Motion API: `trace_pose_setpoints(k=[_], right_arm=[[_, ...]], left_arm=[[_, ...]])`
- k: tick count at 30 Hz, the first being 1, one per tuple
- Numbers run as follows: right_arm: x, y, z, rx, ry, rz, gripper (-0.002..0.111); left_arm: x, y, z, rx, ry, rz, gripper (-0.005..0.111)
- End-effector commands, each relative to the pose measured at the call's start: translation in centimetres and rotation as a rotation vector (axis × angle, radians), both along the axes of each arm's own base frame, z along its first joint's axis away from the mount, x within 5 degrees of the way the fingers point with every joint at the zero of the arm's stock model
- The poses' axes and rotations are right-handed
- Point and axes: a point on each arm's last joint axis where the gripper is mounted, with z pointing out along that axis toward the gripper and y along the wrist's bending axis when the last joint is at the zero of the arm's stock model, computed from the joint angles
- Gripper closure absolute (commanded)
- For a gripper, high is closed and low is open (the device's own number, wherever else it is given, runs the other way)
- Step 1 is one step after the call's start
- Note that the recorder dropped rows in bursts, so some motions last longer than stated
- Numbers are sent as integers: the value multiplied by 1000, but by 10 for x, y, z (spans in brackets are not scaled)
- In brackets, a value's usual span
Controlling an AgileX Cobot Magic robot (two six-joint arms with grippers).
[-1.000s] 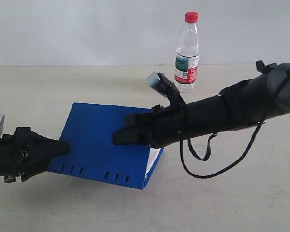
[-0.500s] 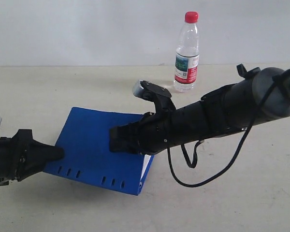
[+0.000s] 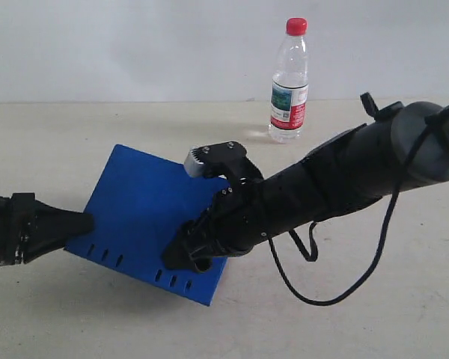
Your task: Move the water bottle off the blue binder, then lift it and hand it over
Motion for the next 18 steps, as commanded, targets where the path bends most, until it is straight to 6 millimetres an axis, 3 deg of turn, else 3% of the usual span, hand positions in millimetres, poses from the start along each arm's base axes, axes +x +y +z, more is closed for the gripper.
trace_pose_setpoints(k=[1, 5, 10, 11, 15, 18], right_arm=[[-16, -11, 32, -117, -78, 153, 41], [-24, -28, 52, -268, -108, 184, 41], [-37, -42, 55, -399, 4, 231, 41], [-41, -43, 54, -408, 30, 264, 41], [-39, -43, 56, -403, -13, 279, 41], [-40, -42, 75, -380, -22, 275, 41]], left_arm=[[-7, 14, -11, 115, 125, -3, 102], [-5, 16, -9, 170, 75, -33, 102], [8, 16, 5, 234, -75, -104, 102], [17, 9, 16, 245, -176, -173, 102], [32, -9, 28, 306, -285, -372, 102], [38, -46, 29, 349, -300, -615, 102]])
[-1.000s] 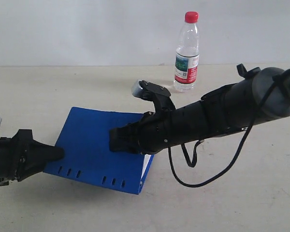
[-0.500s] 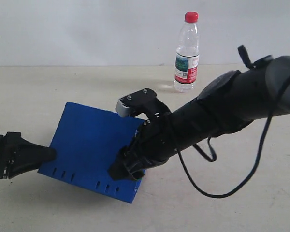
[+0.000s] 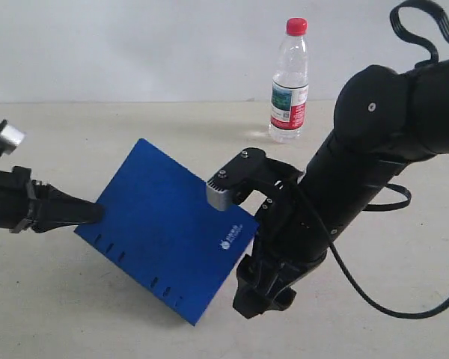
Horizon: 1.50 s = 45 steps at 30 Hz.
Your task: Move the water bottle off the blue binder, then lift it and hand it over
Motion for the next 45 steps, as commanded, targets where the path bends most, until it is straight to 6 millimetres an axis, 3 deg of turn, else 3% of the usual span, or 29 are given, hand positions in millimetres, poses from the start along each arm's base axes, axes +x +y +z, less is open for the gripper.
trace_pose_setpoints(k=[1, 3, 5, 10, 13, 15, 18, 20, 23, 26, 31, 36, 42, 45], right_arm=[[-2, 0, 28, 35, -26, 10, 41], [-1, -1, 48, 54, -81, 9, 41], [4, -4, 53, 33, -154, -2, 41], [20, -1, 37, -5, -236, -31, 41], [35, 6, 23, 11, -299, -65, 41], [43, 9, 16, 28, -328, -112, 41], [54, 10, 2, 39, -324, -206, 41], [64, 6, -6, 38, -275, -303, 41], [75, -1, -13, 38, -188, -449, 41], [79, -6, -15, 8, -117, -478, 41], [81, -1, -6, -63, -85, -250, 41], [104, -1, -22, -71, -53, -295, 41], [110, -2, -50, -123, 66, -229, 41], [100, -5, -50, -74, 266, -248, 56]], left_arm=[[1, -44, 2, 65, -8, -278, 102], [1, -66, -5, 128, -13, -329, 102], [3, -71, -8, 186, -24, -323, 102], [10, -71, -6, 160, -22, -218, 102], [12, -65, -7, 134, 69, -117, 100], [11, -62, -7, 88, 142, -59, 92], [5, -67, -5, -42, 287, 9, 69], [-4, -77, -2, -170, 361, 6, 50], [-16, -92, -4, -293, 442, 52, 37], [-28, -103, -14, -331, 512, 157, 42], [-46, -116, -23, -285, 569, 125, 56], [-48, -114, -27, -266, 615, 179, 56], [-46, -111, -32, -222, 621, 220, 49], [-38, -111, -36, -196, 612, 238, 49]])
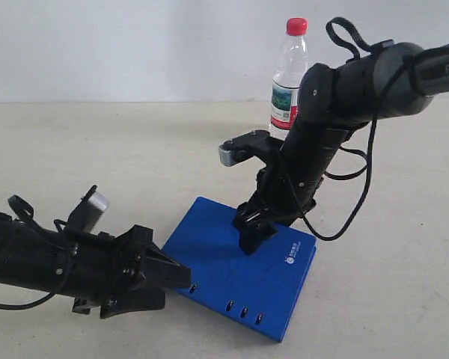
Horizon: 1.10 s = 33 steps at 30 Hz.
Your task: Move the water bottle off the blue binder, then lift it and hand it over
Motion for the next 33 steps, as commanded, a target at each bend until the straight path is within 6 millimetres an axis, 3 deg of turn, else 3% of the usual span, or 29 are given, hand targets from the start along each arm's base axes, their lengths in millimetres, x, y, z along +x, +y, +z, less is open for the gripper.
trace_pose_setpoints(k=[1, 3, 4, 9, 17, 19, 22, 29, 33], right_arm=[[-14, -4, 4, 74, 235, 5, 62], [-29, 5, 14, 183, 416, 46, 78], [-29, 9, 16, 233, 420, 45, 80], [-29, 18, 23, 348, 434, 19, 81], [-21, 13, 16, 272, 335, 3, 82], [-16, 12, 13, 253, 269, -12, 88], [-11, 12, 12, 254, 201, 10, 108], [-19, 11, 14, 287, 221, 179, 108], [-22, 11, 16, 300, 251, 210, 108]], left_arm=[[10, -1, -5, 23, 0, 17, 49], [23, -2, 0, 17, -44, 17, 49], [27, -2, 2, 22, -66, 13, 49], [53, -6, 19, 21, -185, 3, 49], [58, 2, 19, 44, -217, 15, 49], [61, 12, 19, 58, -221, 45, 49], [64, 23, 18, 81, -254, 59, 49], [67, 32, 19, 121, -357, 11, 49], [71, 53, 14, 206, -345, 80, 49]])
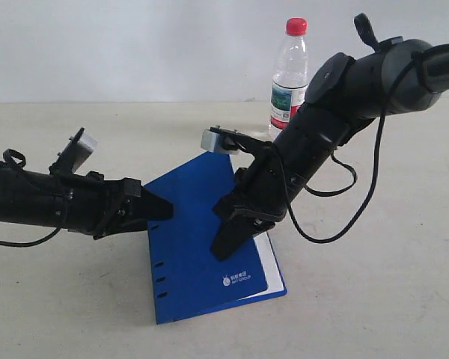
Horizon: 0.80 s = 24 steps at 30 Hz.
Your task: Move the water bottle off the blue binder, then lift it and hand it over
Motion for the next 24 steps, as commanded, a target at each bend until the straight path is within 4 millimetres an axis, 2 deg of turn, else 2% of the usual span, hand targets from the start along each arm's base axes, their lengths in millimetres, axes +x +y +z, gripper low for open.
trace_pose_setpoints(k=[1, 4, 6, 11, 14, 19, 24], right_arm=[[-2, -4, -1, -17, -22, 88, 108], [-2, -4, -1, -11, -25, 91, 108], [-2, -2, 0, 17, -26, 88, 108], [-7, 7, 10, 166, 13, 110, 108], [-8, 7, 18, 195, -15, 125, 108], [-9, 7, 31, 220, -55, 136, 108], [-11, 6, 40, 230, -89, 150, 108]], left_arm=[[7, 23, 0, 67, -19, 90, 49], [9, 44, -2, 54, -24, 138, 49], [8, 48, -2, -25, -56, 100, 49], [4, 45, -15, -225, -63, 11, 49], [0, 41, -25, -325, -70, -42, 49], [-2, 40, -42, -314, -58, -57, 49], [-2, 40, -44, -309, -63, -63, 49]])
